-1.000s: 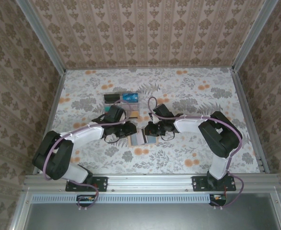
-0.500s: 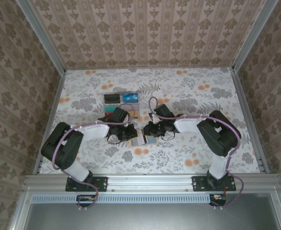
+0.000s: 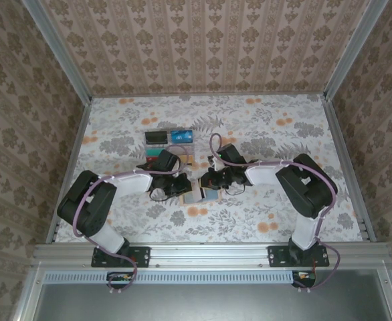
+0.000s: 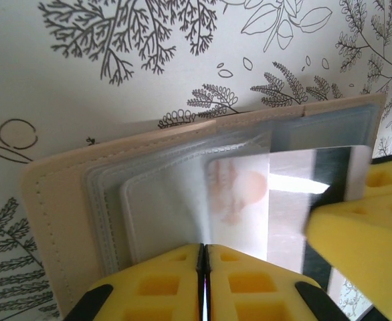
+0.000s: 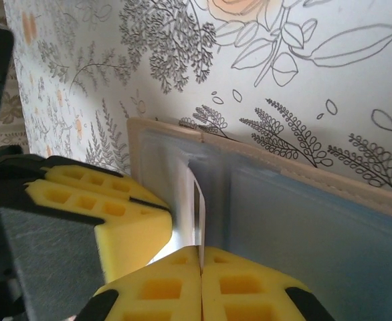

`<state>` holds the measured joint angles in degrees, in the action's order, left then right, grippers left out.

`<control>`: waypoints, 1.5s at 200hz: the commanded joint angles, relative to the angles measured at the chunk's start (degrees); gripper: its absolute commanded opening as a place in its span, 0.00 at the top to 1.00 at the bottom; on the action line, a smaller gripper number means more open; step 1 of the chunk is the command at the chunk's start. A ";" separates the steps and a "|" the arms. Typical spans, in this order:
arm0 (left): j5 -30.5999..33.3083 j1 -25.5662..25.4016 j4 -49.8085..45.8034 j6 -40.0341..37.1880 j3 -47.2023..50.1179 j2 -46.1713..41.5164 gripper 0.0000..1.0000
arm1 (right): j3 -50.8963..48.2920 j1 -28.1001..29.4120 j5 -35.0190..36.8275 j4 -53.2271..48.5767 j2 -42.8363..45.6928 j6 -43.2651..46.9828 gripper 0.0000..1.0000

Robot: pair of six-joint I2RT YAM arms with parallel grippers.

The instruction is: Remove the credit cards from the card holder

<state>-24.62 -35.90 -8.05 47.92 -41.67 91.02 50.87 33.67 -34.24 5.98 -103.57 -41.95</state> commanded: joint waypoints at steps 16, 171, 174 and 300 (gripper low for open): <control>-0.29 1.60 -6.00 -2.23 -2.70 -2.55 0.78 | -2.21 -1.67 5.41 -7.20 9.01 6.45 0.93; -16.60 8.33 17.55 9.91 -5.64 -18.88 0.28 | -1.12 -5.94 -6.61 28.80 19.55 -20.51 0.94; -16.60 8.38 17.63 9.95 -5.77 -18.72 0.28 | -0.94 -5.98 -6.77 29.16 19.44 -20.98 0.94; -24.34 9.36 35.70 13.67 -6.92 -18.38 1.00 | 2.51 -6.77 -9.04 27.28 17.08 -24.23 0.85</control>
<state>-45.74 -26.46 21.71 62.28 -48.29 74.52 52.05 26.61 -40.99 34.70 -85.71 -66.15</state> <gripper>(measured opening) 0.047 0.092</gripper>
